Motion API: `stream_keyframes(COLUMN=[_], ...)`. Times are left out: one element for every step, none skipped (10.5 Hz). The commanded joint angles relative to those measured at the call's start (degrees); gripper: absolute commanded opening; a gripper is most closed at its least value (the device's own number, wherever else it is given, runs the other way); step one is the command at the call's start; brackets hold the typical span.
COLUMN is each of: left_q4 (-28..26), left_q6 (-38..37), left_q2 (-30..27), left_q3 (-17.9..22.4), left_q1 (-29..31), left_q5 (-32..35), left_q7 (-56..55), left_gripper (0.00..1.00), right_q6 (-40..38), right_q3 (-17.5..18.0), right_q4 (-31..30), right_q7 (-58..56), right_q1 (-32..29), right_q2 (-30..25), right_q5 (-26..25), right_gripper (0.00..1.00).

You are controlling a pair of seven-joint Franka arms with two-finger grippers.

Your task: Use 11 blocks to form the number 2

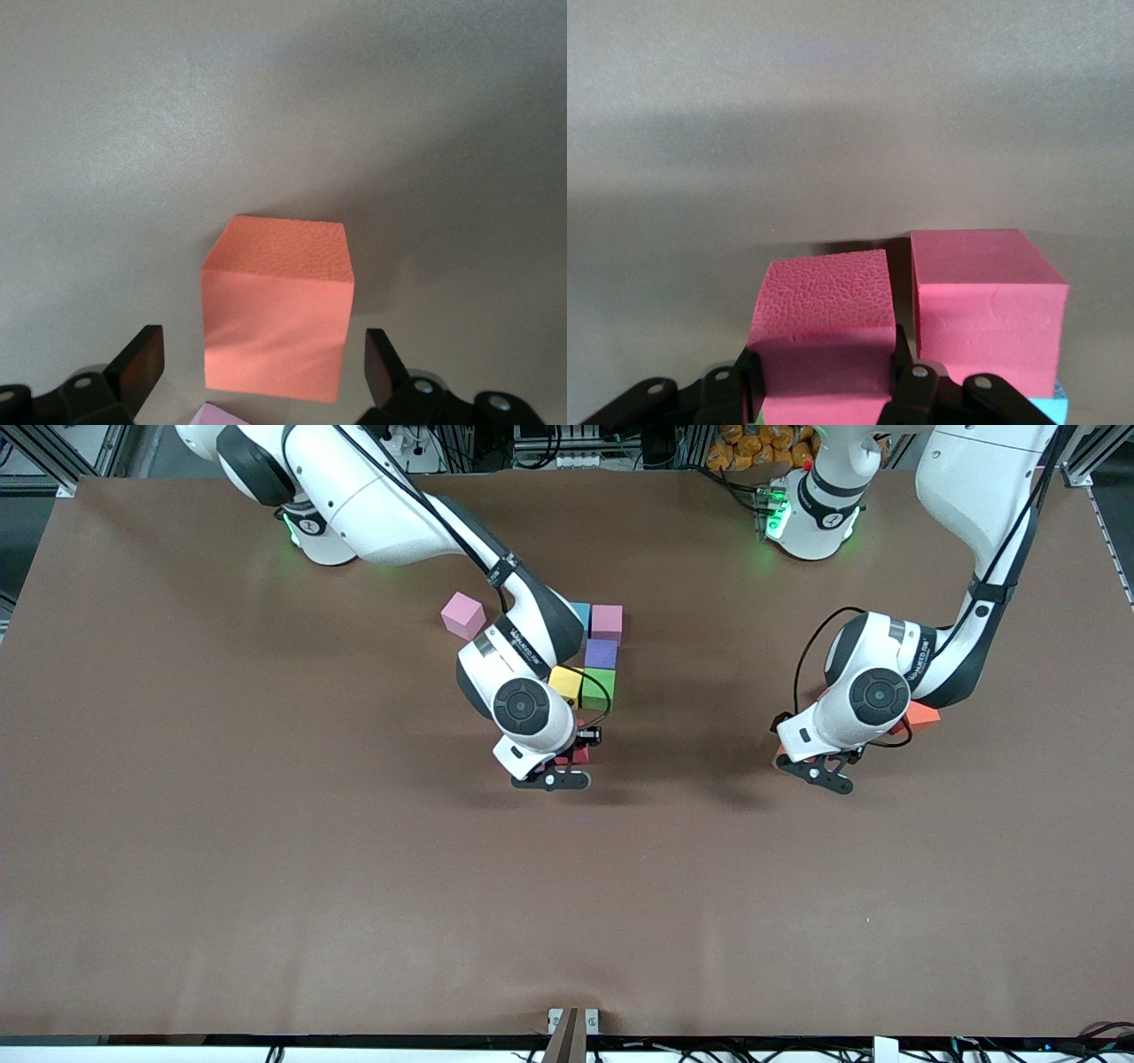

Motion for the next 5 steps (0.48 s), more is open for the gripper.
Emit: stream_keyframes(left_q4=[0.1,0.2,0.2,0.3,0.3], left_q6=[0.8,0.8,0.8,1.0,1.6], left_q2=[0.5,0.6,0.7,1.2,1.4], left_q3=[-0.4,-0.4,-0.4,-0.4,-0.4], left_q1=[0.3,0.2,0.2,0.2,0.2], left_q5=[-1.3,-1.3,-1.3,-1.3,-1.3], left_q7=[1.0,0.9,0.9,0.9,0.9], left_gripper=[1.00,1.00,1.00,1.00,1.00], right_q6=[-0.1,-0.1,-0.1,-0.1,-0.1], right_q3=[-0.8,-0.8,-0.8,-0.8,-0.8], right_q4=[1.8,1.8,1.8,1.7,1.7], right_q7=[0.9,0.9,0.9,0.9,0.9], right_q1=[0.8,0.8,0.9,1.0,1.0], right_q2=[1.1,1.2,1.2,1.2,1.2], right_q5=[0.2,0.2,0.2,0.2,0.2], right_gripper=[0.40,0.43,0.47,0.48,0.48])
